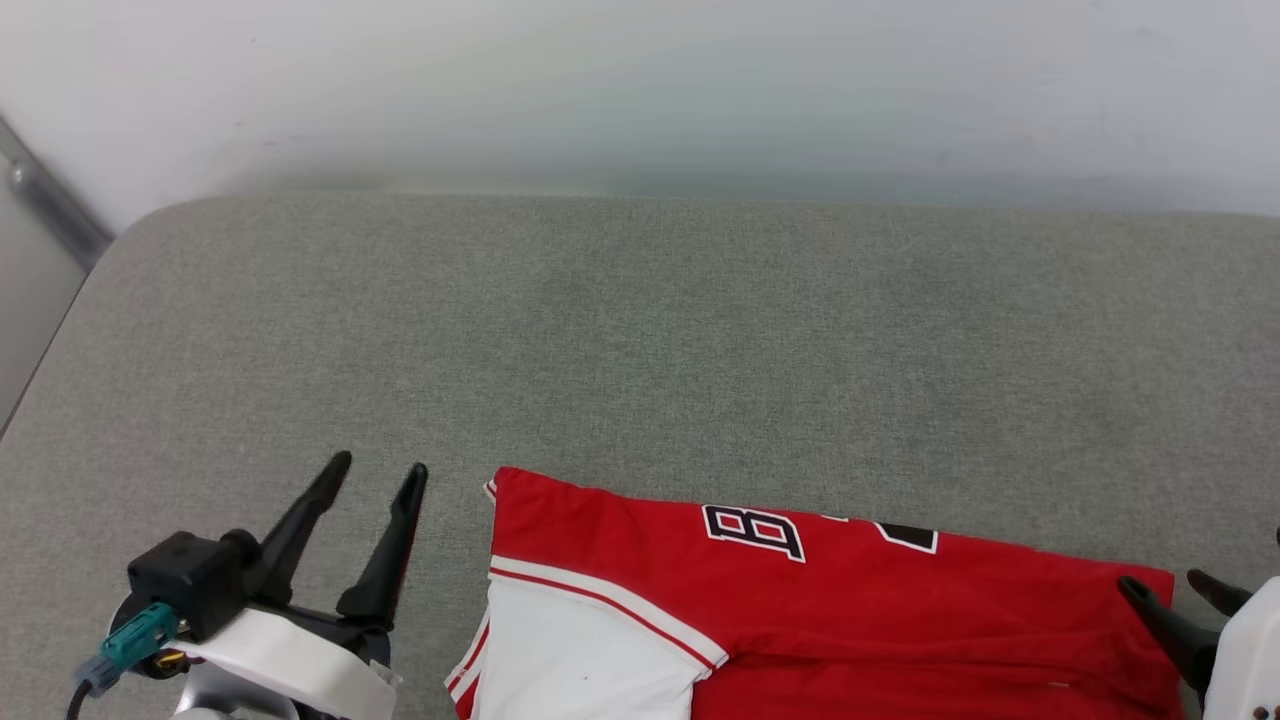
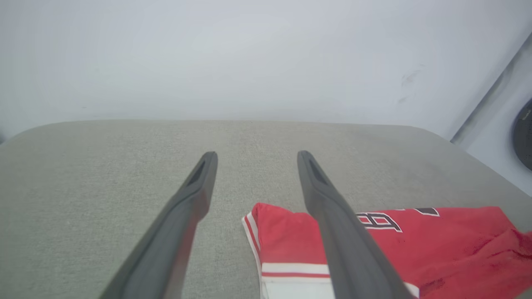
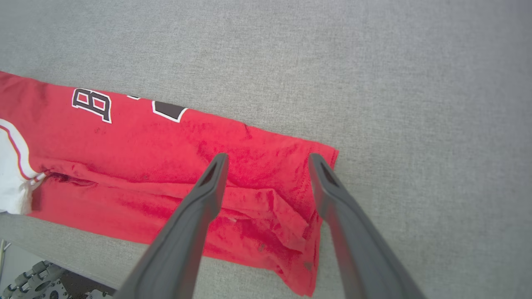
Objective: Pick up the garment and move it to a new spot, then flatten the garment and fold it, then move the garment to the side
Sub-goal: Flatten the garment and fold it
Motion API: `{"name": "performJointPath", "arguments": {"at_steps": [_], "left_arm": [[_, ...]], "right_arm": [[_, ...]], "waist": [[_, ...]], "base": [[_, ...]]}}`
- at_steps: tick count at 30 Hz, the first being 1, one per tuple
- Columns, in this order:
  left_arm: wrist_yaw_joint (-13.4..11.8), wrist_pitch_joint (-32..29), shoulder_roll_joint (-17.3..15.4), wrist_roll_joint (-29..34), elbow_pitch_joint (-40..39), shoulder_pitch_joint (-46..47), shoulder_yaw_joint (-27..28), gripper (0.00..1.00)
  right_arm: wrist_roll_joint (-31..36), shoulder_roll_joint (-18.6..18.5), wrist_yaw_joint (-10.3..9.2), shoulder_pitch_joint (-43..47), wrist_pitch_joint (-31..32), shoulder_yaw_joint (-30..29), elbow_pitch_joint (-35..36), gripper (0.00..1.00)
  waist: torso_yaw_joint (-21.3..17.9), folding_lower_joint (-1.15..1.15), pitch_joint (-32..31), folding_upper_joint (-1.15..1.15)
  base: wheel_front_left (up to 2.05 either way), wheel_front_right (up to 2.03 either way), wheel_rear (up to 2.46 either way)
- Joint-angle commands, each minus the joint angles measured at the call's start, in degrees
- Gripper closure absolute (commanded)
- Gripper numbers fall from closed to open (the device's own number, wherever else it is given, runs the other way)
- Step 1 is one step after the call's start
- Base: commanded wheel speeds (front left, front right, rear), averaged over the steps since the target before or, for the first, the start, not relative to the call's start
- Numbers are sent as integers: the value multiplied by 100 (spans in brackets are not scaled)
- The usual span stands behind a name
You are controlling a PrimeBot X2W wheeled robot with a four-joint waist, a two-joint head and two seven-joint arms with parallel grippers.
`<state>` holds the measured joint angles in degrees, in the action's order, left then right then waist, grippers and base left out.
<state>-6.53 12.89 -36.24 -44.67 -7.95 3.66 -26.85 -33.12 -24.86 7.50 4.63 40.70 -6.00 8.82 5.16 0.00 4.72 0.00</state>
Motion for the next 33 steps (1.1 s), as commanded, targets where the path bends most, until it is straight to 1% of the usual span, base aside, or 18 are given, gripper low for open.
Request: {"name": "performJointPath", "arguments": {"at_steps": [1,2,3,4,5,6,7,8,10,13,15,18,21,24,28,33], "left_arm": [[-81,119,105,133,39,-89,126,0],[-144,173,134,307,73,-98,228,0],[-223,209,233,429,95,-109,353,0],[-273,225,399,517,81,-121,520,0],[-272,231,568,678,-13,-111,714,0],[-272,231,568,678,-13,-111,714,0],[-197,236,881,1044,-119,-238,1105,0],[-197,236,881,1044,-119,-238,1105,0],[-36,237,1319,1326,-257,-352,1542,0],[352,238,1844,1808,-355,-561,2033,0],[620,232,2104,2105,-288,-705,2249,0],[970,228,2406,2488,-147,-769,2442,0],[1192,229,2622,2724,-29,-730,2568,0],[1310,229,2767,2864,42,-665,2634,0],[1381,228,2875,2978,108,-574,2645,0],[1400,229,2883,3022,154,-531,2600,0]], "right_arm": [[98,230,-2,77,92,-162,24,0],[193,366,-2,105,159,-287,39,0],[292,500,-2,137,218,-409,44,0],[394,643,-2,158,267,-558,26,0],[503,806,-2,162,314,-732,-4,0],[503,806,-2,162,314,-732,-4,0],[648,1087,-2,156,401,-992,-19,0],[648,1087,-2,156,401,-992,-19,0],[789,1277,-2,184,456,-1200,-39,0],[932,1518,-2,264,503,-1434,-128,0],[997,1609,-2,238,522,-1543,-200,0],[1170,1660,-2,192,547,-1719,-354,0],[1261,1714,-2,103,528,-1810,-545,0],[1122,1790,-2,2,577,-1838,-766,0],[989,1795,-2,-13,659,-1693,-1068,0],[894,1820,-2,-45,629,-1510,-1422,0]], "waist": [[26,0,37,0],[39,0,59,0],[50,0,76,0],[61,0,91,0],[74,0,108,0],[74,0,108,0],[101,0,144,0],[101,0,144,0],[125,0,169,0],[165,0,221,0],[184,0,257,0],[229,0,336,0],[280,0,406,0],[329,0,468,0],[383,0,524,0],[430,0,570,0]], "base": [[0,0,0],[0,0,0],[0,0,0],[0,0,0],[0,0,0],[0,0,0],[0,0,0],[0,0,0],[0,0,0],[0,0,0],[0,0,0],[0,0,0],[0,0,0],[0,0,0],[0,0,0],[0,0,0]]}}
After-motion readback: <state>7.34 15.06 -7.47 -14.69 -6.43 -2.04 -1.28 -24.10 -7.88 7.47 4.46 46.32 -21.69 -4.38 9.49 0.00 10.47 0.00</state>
